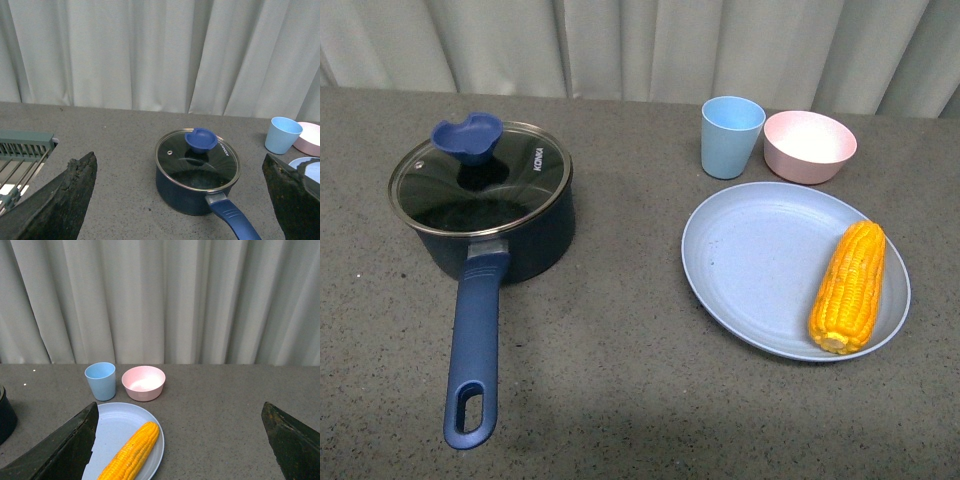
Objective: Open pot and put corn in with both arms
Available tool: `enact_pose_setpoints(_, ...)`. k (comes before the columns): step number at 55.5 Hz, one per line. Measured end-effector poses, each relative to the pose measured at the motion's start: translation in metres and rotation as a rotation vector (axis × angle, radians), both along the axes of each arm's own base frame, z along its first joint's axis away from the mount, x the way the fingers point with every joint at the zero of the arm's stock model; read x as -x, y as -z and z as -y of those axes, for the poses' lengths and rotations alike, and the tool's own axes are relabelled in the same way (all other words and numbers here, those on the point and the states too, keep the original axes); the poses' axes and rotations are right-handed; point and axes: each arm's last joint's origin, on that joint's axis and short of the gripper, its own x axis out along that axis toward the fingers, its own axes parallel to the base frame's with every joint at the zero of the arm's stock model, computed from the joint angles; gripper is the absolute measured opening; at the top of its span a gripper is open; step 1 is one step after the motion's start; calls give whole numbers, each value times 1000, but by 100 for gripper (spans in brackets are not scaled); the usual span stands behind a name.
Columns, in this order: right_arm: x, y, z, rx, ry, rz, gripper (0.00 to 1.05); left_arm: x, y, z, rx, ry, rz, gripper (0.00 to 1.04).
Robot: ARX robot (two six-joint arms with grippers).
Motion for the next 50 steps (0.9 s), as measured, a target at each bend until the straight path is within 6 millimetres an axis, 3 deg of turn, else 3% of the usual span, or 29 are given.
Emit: enact_pose_setpoints(50, 0, 0, 0, 0, 0, 0, 95, 0, 0, 0, 0, 0, 0, 98)
